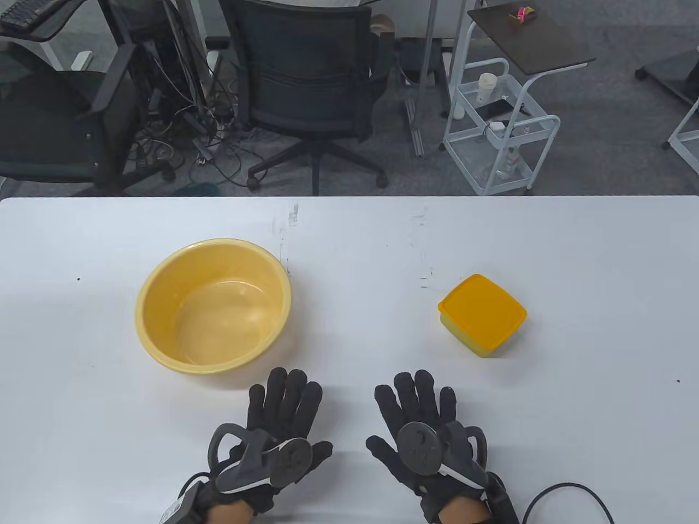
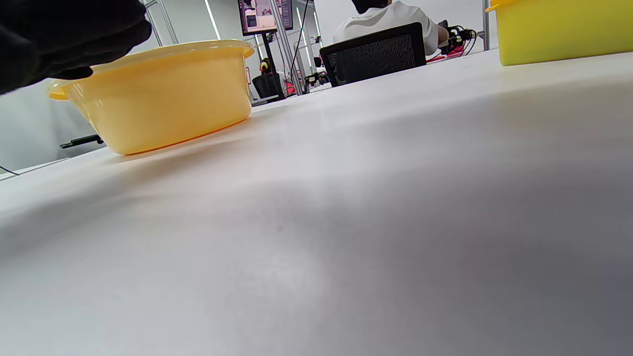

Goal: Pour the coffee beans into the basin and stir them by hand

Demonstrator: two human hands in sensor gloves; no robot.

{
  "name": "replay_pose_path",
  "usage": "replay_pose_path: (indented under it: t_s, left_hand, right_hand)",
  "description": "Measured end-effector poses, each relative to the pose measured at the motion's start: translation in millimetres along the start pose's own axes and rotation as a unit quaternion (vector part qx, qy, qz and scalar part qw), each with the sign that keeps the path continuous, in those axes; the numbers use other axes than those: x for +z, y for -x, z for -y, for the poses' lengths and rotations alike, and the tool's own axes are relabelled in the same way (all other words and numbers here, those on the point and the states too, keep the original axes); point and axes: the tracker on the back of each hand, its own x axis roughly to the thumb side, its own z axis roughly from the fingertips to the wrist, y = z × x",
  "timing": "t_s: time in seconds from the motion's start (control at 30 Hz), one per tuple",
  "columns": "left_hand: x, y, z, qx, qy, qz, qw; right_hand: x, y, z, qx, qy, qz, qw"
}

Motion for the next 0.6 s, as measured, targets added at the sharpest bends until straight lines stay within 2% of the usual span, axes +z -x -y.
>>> replay_pose_path:
  t_s: [0.2, 0.6]
  left_hand:
    - [0.3, -0.2, -1.1, -0.002, -0.001, 0.000, 1.000]
    - [0.2, -1.0, -1.7, 0.004, 0.004, 0.005, 1.000]
  right_hand:
    - [1.6, 0.7, 1.6, -0.006, 0.009, 0.002, 1.000]
    - [1.2, -0.4, -1.3, -0.001, -0.007, -0.001, 1.000]
